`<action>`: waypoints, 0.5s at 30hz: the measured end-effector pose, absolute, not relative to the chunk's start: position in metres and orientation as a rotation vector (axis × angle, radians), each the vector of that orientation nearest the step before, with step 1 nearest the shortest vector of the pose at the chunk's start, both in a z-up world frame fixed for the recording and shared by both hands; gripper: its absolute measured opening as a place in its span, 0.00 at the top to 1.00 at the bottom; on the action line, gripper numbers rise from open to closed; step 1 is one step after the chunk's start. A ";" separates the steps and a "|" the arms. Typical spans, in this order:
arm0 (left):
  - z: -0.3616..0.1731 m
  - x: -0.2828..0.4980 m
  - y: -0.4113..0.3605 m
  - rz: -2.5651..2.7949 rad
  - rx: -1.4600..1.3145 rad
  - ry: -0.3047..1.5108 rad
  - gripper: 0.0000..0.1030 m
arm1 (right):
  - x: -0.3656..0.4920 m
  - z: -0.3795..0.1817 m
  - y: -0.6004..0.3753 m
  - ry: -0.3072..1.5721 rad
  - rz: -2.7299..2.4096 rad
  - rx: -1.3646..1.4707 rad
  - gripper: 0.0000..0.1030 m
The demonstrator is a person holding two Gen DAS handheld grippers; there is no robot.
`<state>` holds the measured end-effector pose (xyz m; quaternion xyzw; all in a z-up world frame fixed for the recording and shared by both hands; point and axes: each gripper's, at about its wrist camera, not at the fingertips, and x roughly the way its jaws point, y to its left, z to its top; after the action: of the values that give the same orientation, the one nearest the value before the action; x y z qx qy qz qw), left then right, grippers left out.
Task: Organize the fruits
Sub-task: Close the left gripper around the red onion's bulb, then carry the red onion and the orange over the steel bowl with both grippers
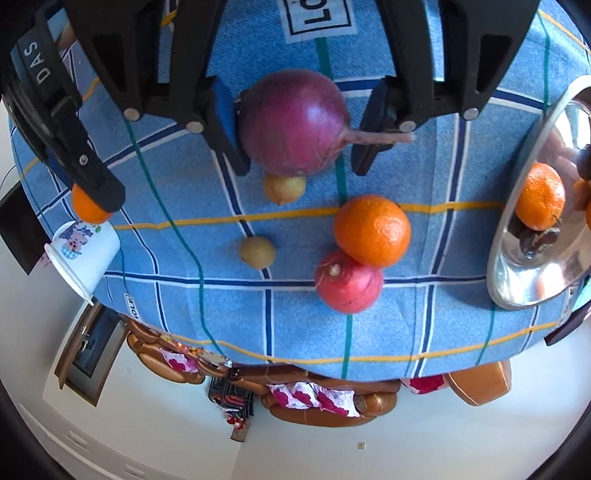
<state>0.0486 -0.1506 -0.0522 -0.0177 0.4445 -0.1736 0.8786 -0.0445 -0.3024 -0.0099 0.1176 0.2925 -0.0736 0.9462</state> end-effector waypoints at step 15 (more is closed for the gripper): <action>-0.026 0.018 -0.125 -0.307 0.038 0.739 0.49 | -0.050 -0.005 -0.292 0.553 -0.178 0.169 0.57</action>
<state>0.0176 -0.1250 -0.0264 0.0183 0.3597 -0.1495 0.9208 -0.0502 -0.2916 -0.0046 0.0831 0.2721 -0.0876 0.9547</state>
